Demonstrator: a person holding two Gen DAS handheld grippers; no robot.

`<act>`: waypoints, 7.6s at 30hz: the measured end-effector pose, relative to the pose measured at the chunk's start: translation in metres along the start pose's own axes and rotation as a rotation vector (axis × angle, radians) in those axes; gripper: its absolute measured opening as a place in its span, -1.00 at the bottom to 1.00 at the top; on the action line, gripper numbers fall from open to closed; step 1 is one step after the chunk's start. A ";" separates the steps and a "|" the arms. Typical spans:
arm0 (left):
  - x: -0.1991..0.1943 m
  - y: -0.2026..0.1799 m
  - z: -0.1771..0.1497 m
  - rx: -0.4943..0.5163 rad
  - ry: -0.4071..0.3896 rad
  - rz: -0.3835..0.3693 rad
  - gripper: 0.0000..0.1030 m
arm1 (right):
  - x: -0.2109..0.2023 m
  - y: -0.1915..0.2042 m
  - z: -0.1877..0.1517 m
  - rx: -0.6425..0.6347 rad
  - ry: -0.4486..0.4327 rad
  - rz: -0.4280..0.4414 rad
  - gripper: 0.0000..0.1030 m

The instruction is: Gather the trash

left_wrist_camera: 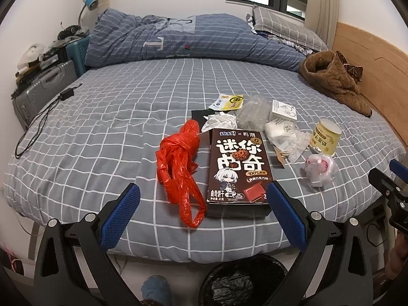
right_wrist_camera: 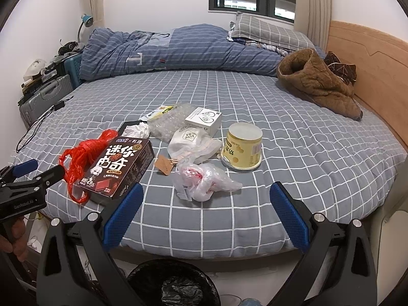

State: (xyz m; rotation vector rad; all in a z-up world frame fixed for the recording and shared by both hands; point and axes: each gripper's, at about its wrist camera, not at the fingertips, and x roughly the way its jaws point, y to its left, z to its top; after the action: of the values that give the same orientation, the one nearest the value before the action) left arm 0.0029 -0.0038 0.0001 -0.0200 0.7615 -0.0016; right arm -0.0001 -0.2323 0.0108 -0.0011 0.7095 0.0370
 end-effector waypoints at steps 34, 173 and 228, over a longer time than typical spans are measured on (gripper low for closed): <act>0.000 -0.005 -0.001 0.005 0.001 -0.002 0.89 | -0.002 0.001 0.000 0.003 -0.007 -0.008 0.85; -0.074 -0.003 -0.063 -0.059 0.121 -0.037 -0.29 | -0.070 0.042 -0.040 0.015 0.096 0.060 0.16; 0.071 0.013 -0.212 -0.076 0.511 -0.020 -0.29 | 0.087 0.078 -0.226 -0.035 0.551 0.109 0.16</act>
State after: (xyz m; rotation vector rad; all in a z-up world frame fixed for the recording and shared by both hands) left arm -0.0922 0.0047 -0.2023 -0.1026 1.2716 0.0031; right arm -0.0836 -0.1543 -0.2163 -0.0066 1.2594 0.1575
